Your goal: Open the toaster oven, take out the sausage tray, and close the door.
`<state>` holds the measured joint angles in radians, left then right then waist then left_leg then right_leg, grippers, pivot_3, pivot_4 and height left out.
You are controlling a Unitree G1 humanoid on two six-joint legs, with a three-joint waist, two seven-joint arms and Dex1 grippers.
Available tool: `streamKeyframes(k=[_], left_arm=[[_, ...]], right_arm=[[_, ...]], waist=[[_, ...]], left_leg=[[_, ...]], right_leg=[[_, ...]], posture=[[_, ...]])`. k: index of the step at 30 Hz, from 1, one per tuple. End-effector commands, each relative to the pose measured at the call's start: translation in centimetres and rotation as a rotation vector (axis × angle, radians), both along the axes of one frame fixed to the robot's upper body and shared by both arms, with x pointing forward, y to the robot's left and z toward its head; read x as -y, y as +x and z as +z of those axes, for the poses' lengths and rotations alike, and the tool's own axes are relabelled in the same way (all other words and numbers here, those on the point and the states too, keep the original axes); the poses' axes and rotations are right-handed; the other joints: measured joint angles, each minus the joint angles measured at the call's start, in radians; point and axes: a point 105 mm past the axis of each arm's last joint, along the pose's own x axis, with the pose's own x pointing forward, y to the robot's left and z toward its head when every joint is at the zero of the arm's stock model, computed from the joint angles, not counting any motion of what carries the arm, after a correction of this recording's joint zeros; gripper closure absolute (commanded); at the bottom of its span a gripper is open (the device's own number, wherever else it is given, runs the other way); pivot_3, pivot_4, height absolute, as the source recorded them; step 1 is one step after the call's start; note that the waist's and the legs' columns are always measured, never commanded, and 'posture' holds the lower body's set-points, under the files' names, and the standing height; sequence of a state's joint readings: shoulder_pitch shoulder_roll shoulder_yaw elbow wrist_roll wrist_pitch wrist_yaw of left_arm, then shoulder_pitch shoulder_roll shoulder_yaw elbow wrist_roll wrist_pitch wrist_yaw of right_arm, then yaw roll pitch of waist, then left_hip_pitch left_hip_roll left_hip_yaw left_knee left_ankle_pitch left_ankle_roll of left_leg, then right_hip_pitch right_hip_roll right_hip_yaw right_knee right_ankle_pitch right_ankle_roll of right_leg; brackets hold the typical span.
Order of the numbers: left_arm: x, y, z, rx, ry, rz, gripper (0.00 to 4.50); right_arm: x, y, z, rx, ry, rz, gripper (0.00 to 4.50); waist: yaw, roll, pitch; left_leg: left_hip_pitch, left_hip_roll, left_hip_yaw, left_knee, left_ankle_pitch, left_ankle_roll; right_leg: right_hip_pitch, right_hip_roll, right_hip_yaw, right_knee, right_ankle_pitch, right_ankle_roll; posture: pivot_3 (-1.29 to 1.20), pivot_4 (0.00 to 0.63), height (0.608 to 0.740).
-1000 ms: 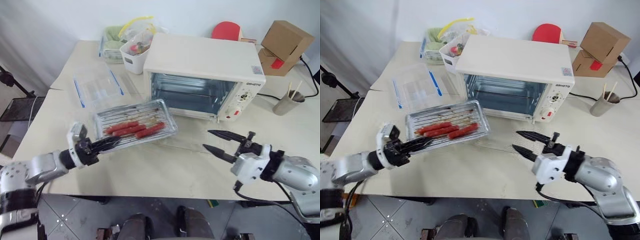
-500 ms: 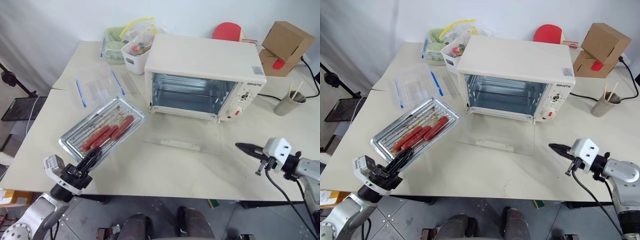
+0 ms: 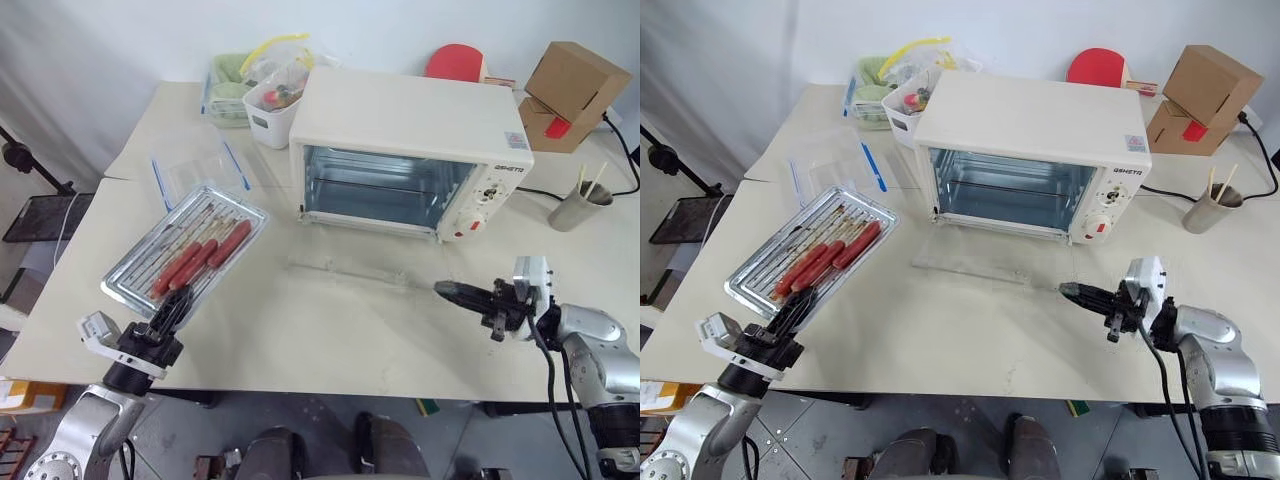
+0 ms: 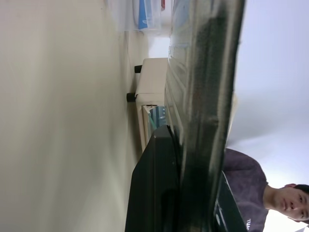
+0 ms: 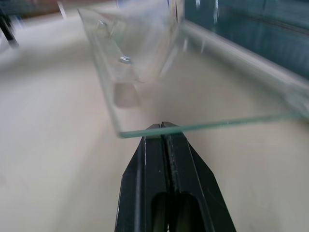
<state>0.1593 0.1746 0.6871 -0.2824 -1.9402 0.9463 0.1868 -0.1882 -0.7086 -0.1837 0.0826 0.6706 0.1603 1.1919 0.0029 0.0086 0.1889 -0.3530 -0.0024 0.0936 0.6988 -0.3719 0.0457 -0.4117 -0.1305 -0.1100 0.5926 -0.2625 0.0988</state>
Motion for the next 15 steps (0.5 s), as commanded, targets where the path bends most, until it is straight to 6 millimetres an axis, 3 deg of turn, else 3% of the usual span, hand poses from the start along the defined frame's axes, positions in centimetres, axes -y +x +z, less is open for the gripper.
streamKeyframes(k=[1, 6, 8, 11, 13, 15], left_arm=[[0.2, -0.2, 1.4, 0.059, 0.004, -0.013, 4.5], [0.4, -0.2, 1.5, 0.067, 0.014, -0.045, 4.5], [0.4, -0.1, 1.6, 0.077, 0.015, -0.054, 4.5], [1.0, -0.1, 1.1, 0.056, 0.031, -0.112, 4.5], [1.3, -0.1, 1.0, 0.052, 0.036, -0.146, 4.5], [1.8, 0.0, 0.9, 0.049, 0.047, -0.198, 4.5]], right_arm=[[0.7, 0.0, 3.0, 0.067, 0.073, -0.042, 4.47], [1.4, 0.7, 8.3, 0.208, 0.172, -0.119, 4.47], [1.1, 0.6, 9.5, 0.289, 0.146, -0.117, 4.47], [0.4, -0.1, 9.3, 0.332, 0.069, -0.075, 4.31], [0.1, -0.7, 8.5, 0.319, 0.021, -0.044, 3.94], [-0.2, -1.9, 7.4, 0.297, -0.027, -0.006, 3.22]], waist=[[0.001, 0.0, 0.0], [0.0, 0.0, 0.0], [-0.001, 0.0, 0.0], [0.002, 0.0, 0.0], [0.008, 0.0, 0.0], [0.011, 0.0, 0.0]], left_leg=[[0.0, 0.0, 0.0, 0.0, -0.001, -0.002], [-0.001, 0.0, 0.001, 0.0, -0.002, -0.002], [-0.001, 0.0, 0.001, 0.0, -0.002, -0.002], [-0.001, 0.0, 0.0, -0.001, -0.003, -0.002], [-0.001, -0.001, 0.0, -0.001, -0.001, 0.001], [-0.002, -0.001, 0.001, -0.001, -0.001, 0.003]], right_leg=[[0.0, 0.0, 0.0, 0.0, 0.0, 0.0], [-0.001, 0.0, 0.0, -0.001, 0.0, 0.0], [-0.001, 0.0, 0.0, -0.001, 0.0, 0.0], [-0.001, 0.0, -0.001, -0.001, 0.0, 0.0], [-0.001, 0.0, -0.001, 0.0, 0.0, 0.0], [-0.001, 0.0, 0.0, 0.001, 0.0, 0.001]], posture=[[0.0, 0.15, 0.74], [0.0, 0.15, 0.74], [0.0, 0.15, 0.74], [0.0, 0.15, 0.74], [0.0, 0.15, 0.74], [0.0, 0.15, 0.74]])
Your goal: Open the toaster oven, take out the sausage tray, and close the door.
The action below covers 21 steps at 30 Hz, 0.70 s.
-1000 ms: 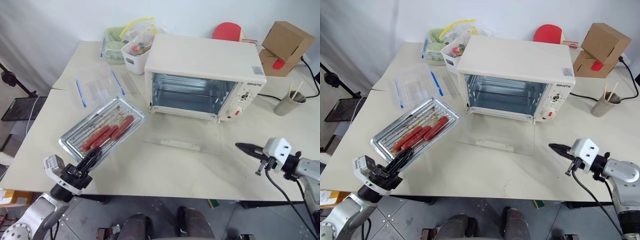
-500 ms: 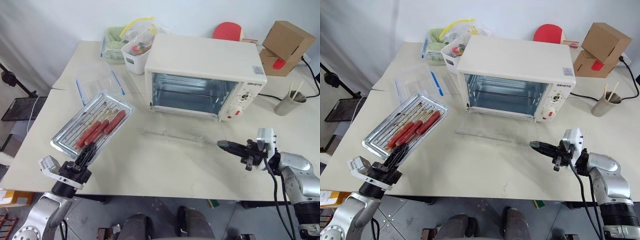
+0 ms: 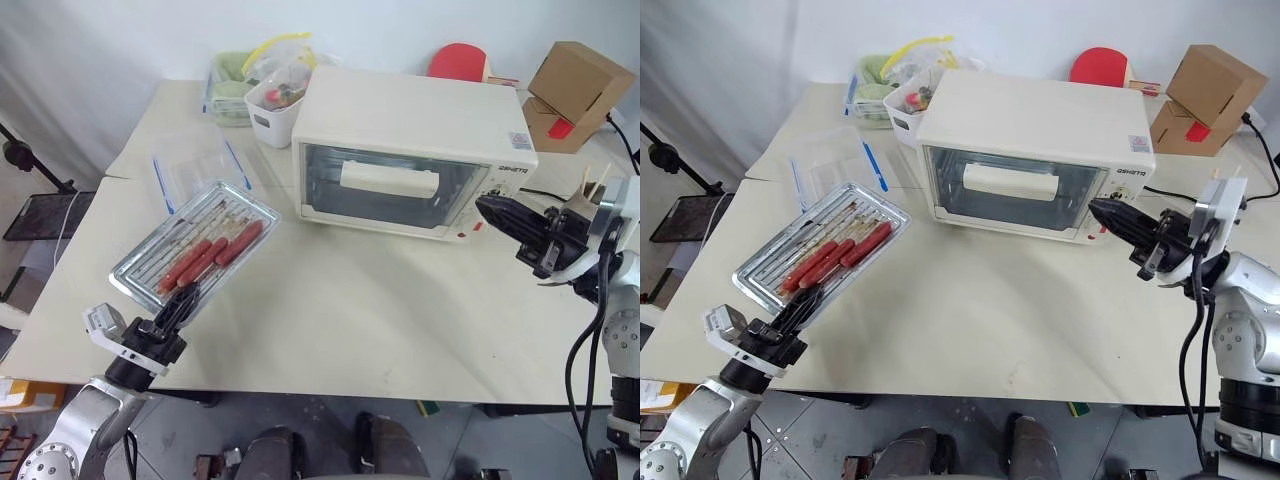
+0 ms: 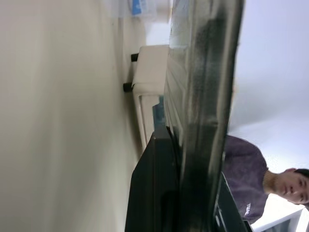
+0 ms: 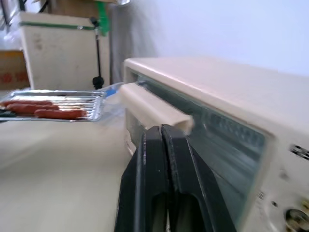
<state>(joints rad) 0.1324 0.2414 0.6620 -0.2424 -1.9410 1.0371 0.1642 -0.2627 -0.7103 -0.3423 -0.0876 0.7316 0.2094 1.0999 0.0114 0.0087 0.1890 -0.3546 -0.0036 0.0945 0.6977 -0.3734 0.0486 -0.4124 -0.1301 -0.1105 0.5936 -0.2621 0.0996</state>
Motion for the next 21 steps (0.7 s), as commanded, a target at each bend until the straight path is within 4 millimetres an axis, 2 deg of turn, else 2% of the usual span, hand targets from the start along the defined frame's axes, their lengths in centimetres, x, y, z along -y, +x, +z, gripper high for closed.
streamKeyframes(k=[1, 3, 4, 9, 10, 13, 16, 21], left_arm=[[0.9, -0.1, 0.7, 0.042, -0.006, -0.098, 4.5], [1.6, 0.3, 0.6, 0.034, 0.012, -0.173, 4.5], [1.9, 0.4, 0.6, 0.031, 0.024, -0.212, 4.5], [3.3, 1.5, 0.5, -0.002, 0.068, -0.418, 4.5], [3.7, 1.6, 0.6, -0.01, 0.085, -0.469, 4.5], [4.4, 2.1, 0.9, -0.017, 0.101, -0.564, 4.5], [6.4, 3.2, 1.7, -0.018, 0.126, -0.705, 4.5], [7.9, 4.0, 1.8, -0.05, 0.117, -0.816, 4.5]], right_arm=[[-0.6, -2.2, -0.5, 0.023, -0.106, 0.06, 2.94], [-0.3, -3.3, -1.5, 0.002, -0.141, 0.069, 2.13], [-0.1, -3.7, -1.7, 0.008, -0.152, 0.062, 1.91], [0.5, -5.9, -3.7, -0.026, -0.22, 0.064, 0.17], [0.7, -6.3, -4.0, -0.036, -0.225, 0.061, 0.03], [0.8, -6.8, -4.4, -0.054, -0.242, 0.056, 0.03], [1.2, -7.6, -4.6, -0.062, -0.263, 0.007, 0.03], [1.4, -9.2, -4.5, -0.07, -0.258, -0.067, 0.03]], waist=[[0.007, 0.0, 0.0], [0.013, 0.0, 0.0], [0.014, 0.0, 0.0], [0.015, 0.0, 0.0], [0.015, 0.0, 0.0], [0.014, 0.0, 0.0], [0.025, 0.0, 0.0], [0.024, 0.0, 0.0]], left_leg=[[0.0, -0.001, 0.0, 0.0, 0.0, 0.001], [0.0, -0.001, 0.0, 0.0, 0.0, 0.001], [0.0, -0.001, 0.0, 0.0, 0.0, 0.001], [0.001, -0.001, 0.0, 0.001, -0.002, -0.003], [0.001, -0.001, 0.0, 0.001, -0.002, -0.003], [0.001, -0.001, 0.0, 0.001, -0.001, -0.003], [0.001, -0.002, -0.001, 0.001, -0.001, -0.003], [0.001, -0.002, 0.0, 0.0, 0.001, -0.001]], right_leg=[[0.0, 0.0, 0.0, 0.0, 0.0, 0.0], [0.0, 0.0, 0.0, 0.0, 0.0, 0.0], [0.0, 0.0, 0.0, 0.0, 0.0, 0.0], [0.001, 0.0, 0.0, -0.002, 0.001, 0.001], [0.001, 0.0, 0.001, -0.001, 0.001, 0.001], [0.001, 0.0, 0.001, 0.002, 0.001, 0.001], [0.001, 0.0, 0.0, 0.002, 0.001, 0.001], [0.001, 0.001, 0.001, 0.002, 0.001, 0.002]], posture=[[0.0, 0.15, 0.74], [0.0, 0.15, 0.74], [0.0, 0.15, 0.74], [0.0, 0.15, 0.74], [0.0, 0.15, 0.74], [0.0, 0.15, 0.74], [0.0, 0.15, 0.74], [0.0, 0.15, 0.74]])
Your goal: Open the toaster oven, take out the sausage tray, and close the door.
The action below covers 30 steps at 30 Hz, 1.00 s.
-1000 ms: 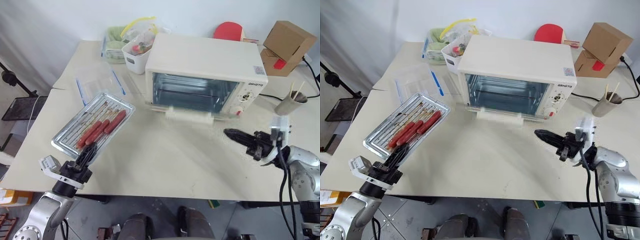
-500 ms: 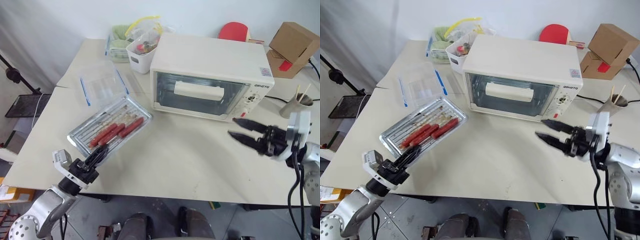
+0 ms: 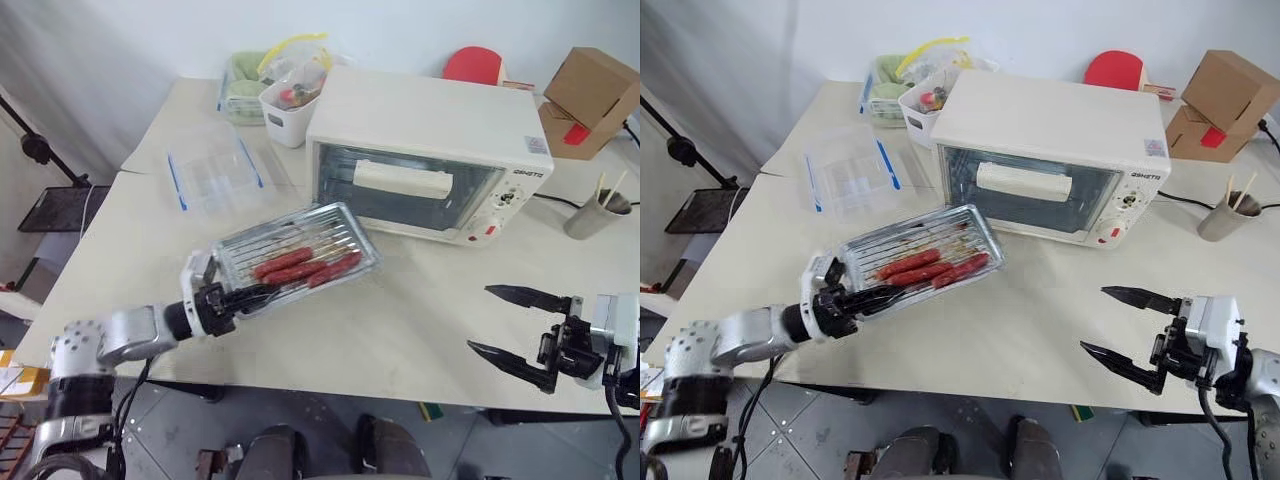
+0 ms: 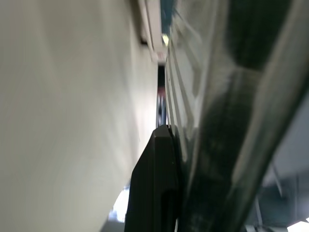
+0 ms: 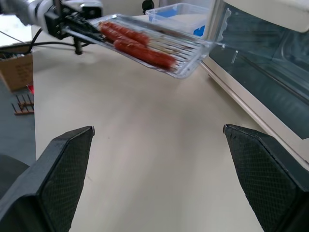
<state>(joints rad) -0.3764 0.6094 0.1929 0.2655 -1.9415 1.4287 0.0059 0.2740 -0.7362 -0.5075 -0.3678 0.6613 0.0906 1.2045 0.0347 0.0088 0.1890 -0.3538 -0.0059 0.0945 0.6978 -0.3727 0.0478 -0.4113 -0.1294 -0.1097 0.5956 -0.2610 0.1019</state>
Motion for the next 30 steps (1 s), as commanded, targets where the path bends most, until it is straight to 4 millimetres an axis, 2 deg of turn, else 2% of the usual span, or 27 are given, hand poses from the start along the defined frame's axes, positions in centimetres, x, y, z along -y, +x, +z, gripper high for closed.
streamKeyframes(k=[1, 7, 11, 14, 22, 28, 30], left_arm=[[0.7, 0.1, 0.7, -0.011, -0.049, -0.064, 4.5], [1.2, -0.8, 0.5, -0.045, -0.027, -0.171, 4.5], [2.8, -1.1, -0.4, -0.085, 0.028, -0.278, 4.5], [4.4, -1.0, -1.1, -0.093, 0.083, -0.355, 4.5], [8.3, 1.0, -3.1, -0.111, 0.184, -0.41, 4.5], [9.5, 2.1, -3.6, -0.104, 0.238, -0.416, 4.5], [9.6, 2.3, -3.6, -0.108, 0.248, -0.416, 4.5]], right_arm=[[0.0, -1.5, 1.1, 0.044, -0.007, -0.045, 0.03], [0.0, -3.1, 0.8, 0.023, -0.019, -0.087, 0.03], [0.3, -4.2, 0.4, 0.003, -0.033, -0.112, 0.03], [0.4, -4.9, 0.2, -0.009, -0.041, -0.125, 0.03], [0.2, -5.9, -0.1, -0.031, -0.041, -0.144, 0.03], [0.0, -6.1, -0.3, -0.034, -0.032, -0.154, 0.03], [-0.2, -6.0, -0.3, -0.032, -0.029, -0.153, 0.03]], waist=[[-0.001, 0.0, 0.0], [-0.009, 0.0, 0.0], [-0.002, 0.0, 0.0], [0.006, 0.0, 0.0], [0.015, 0.001, -0.001], [0.026, 0.004, -0.003], [0.029, 0.005, -0.003]], left_leg=[[0.0, 0.0, 0.0, -0.001, 0.0, 0.0], [0.0, 0.002, 0.001, 0.0, 0.0, 0.0], [0.001, 0.001, 0.001, 0.0, -0.002, -0.005], [0.0, 0.0, 0.001, 0.0, -0.002, -0.005], [0.001, 0.002, 0.003, 0.0, -0.001, -0.005], [0.002, 0.0, 0.003, 0.0, -0.002, -0.006], [0.002, -0.001, 0.002, 0.0, -0.002, -0.006]], right_leg=[[0.0, 0.001, 0.0, 0.0, 0.0, 0.0], [0.0, 0.009, 0.002, -0.002, 0.0, 0.0], [0.0, 0.002, 0.002, -0.001, 0.0, 0.0], [0.0, 0.005, 0.002, -0.001, 0.0, 0.0], [0.0, 0.013, 0.005, -0.003, 0.001, 0.002], [0.002, 0.008, 0.007, -0.006, 0.001, 0.003], [0.002, 0.0, 0.006, -0.005, 0.002, 0.003]], posture=[[0.0, 0.15, 0.74], [0.0, 0.15, 0.74], [0.0, 0.15, 0.74], [0.0, 0.15, 0.74], [0.0, 0.15, 0.74], [0.0, 0.15, 0.74], [0.0, 0.15, 0.74]])
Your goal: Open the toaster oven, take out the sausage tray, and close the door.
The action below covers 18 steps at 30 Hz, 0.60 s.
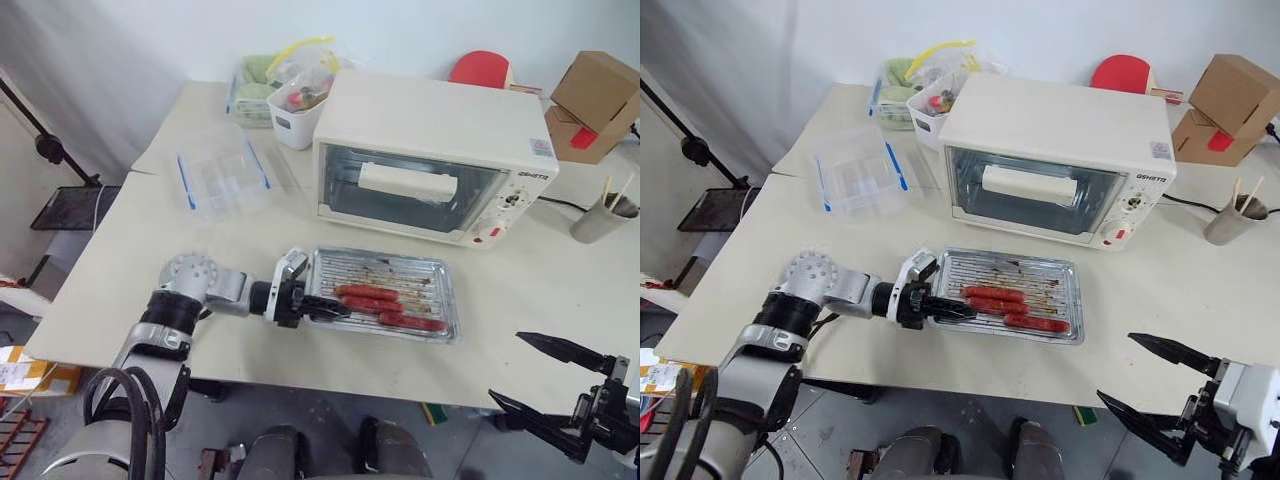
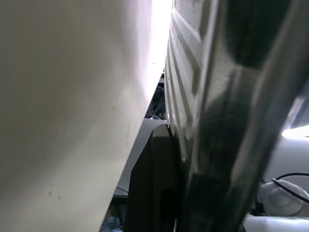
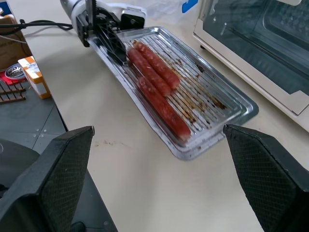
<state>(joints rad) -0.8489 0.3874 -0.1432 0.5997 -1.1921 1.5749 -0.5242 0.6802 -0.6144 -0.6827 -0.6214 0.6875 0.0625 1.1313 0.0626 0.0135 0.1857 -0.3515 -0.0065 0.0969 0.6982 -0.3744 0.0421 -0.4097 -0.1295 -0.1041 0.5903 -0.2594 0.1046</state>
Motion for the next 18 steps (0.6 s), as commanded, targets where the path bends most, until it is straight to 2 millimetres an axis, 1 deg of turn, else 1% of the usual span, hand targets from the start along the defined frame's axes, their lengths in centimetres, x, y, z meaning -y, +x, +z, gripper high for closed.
streamKeyframes(k=[1, 4, 5, 7, 8, 9, 12, 14, 16, 17, 18], left_arm=[[0.2, 0.2, -1.5, -0.021, 0.059, 0.014, 4.3], [-0.1, 0.0, -1.2, -0.014, 0.063, -0.006, 3.61], [-0.2, 0.0, -1.2, -0.011, 0.065, -0.005, 3.16], [-0.6, 0.1, -1.2, -0.005, 0.073, 0.006, 2.67], [-0.8, 0.1, -1.2, -0.002, 0.075, 0.012, 2.14], [-1.1, 0.2, -1.2, 0.008, 0.08, 0.023, 2.07], [-2.2, 0.3, -1.0, 0.036, 0.087, 0.051, 1.42], [-3.7, -0.4, -1.3, 0.107, 0.157, 0.038, 0.84], [-5.6, -1.0, -1.1, 0.159, 0.183, 0.062, 0.31], [-6.2, -1.2, -1.0, 0.18, 0.192, 0.072, 0.11], [-7.3, -1.3, -0.9, 0.225, 0.206, 0.104, 0.04]], right_arm=[[-0.4, -0.1, 0.6, 0.044, -0.004, 0.003, 0.0], [-0.4, 0.2, 0.6, 0.049, -0.001, 0.002, 0.0], [-0.4, 0.3, 0.6, 0.05, -0.001, 0.004, 0.0], [-0.3, 0.5, 0.5, 0.053, 0.0, 0.007, 0.0], [-0.4, 0.6, 0.5, 0.055, 0.001, 0.01, 0.0], [-0.4, 0.7, 0.4, 0.055, 0.002, 0.012, 0.0], [-0.5, 0.9, 0.3, 0.053, 0.004, 0.023, 0.0], [-0.5, 1.1, 0.1, 0.048, 0.005, 0.034, 0.0], [-0.5, 1.4, -0.1, 0.044, 0.007, 0.045, 0.0], [-0.5, 1.5, -0.2, 0.043, 0.008, 0.048, 0.0], [-0.5, 1.7, -0.3, 0.042, 0.009, 0.055, 0.0]], waist=[[0.003, 0.001, 0.0], [0.002, 0.0, 0.0], [0.001, 0.0, 0.0], [-0.005, 0.0, 0.0], [-0.006, 0.0, 0.0], [-0.007, 0.0, 0.0], [-0.016, 0.0, 0.0], [-0.027, -0.001, 0.0], [-0.042, -0.001, 0.0], [-0.049, -0.001, 0.0], [-0.058, -0.001, 0.0]], left_leg=[[0.0, 0.0, 0.0, 0.0, 0.0, 0.0], [0.0, 0.0, 0.0, 0.0, 0.0, 0.0], [0.0, 0.0, 0.0, 0.0, 0.0, 0.0], [-0.001, 0.0, 0.0, -0.001, 0.0, 0.0], [-0.001, 0.0, 0.0, -0.001, 0.0, 0.0], [-0.001, 0.0, 0.0, -0.001, 0.0, 0.0], [-0.001, 0.0, 0.0, -0.001, 0.0, 0.0], [-0.001, 0.001, 0.0, -0.001, 0.0, 0.0], [0.0, 0.002, -0.001, -0.002, 0.0, -0.001], [0.0, 0.002, -0.001, -0.003, 0.0, -0.001], [0.001, 0.003, 0.0, -0.004, 0.001, -0.002]], right_leg=[[0.0, -0.001, 0.0, 0.0, 0.0, 0.0], [-0.001, -0.002, -0.001, 0.0, 0.0, 0.0], [-0.001, -0.002, -0.001, 0.0, 0.0, 0.0], [-0.001, -0.001, -0.001, 0.0, 0.0, 0.0], [-0.001, -0.001, -0.001, 0.001, 0.0, 0.0], [-0.001, -0.001, -0.001, 0.001, 0.0, 0.0], [-0.001, -0.001, -0.001, 0.001, 0.0, 0.0], [-0.002, -0.001, -0.001, 0.001, 0.0, 0.0], [-0.003, 0.0, -0.002, 0.003, -0.001, -0.002], [-0.003, 0.0, -0.002, 0.003, -0.002, -0.003], [-0.003, 0.001, -0.001, 0.004, -0.002, -0.003]], posture=[[0.0, 0.15, 0.74], [0.0, 0.15, 0.74], [0.0, 0.15, 0.74], [0.0, 0.15, 0.74], [0.0, 0.15, 0.74], [0.0, 0.15, 0.74], [0.0, 0.15, 0.74], [0.0, 0.15, 0.74], [0.0, 0.15, 0.74], [0.0, 0.15, 0.74], [0.0, 0.15, 0.74]])
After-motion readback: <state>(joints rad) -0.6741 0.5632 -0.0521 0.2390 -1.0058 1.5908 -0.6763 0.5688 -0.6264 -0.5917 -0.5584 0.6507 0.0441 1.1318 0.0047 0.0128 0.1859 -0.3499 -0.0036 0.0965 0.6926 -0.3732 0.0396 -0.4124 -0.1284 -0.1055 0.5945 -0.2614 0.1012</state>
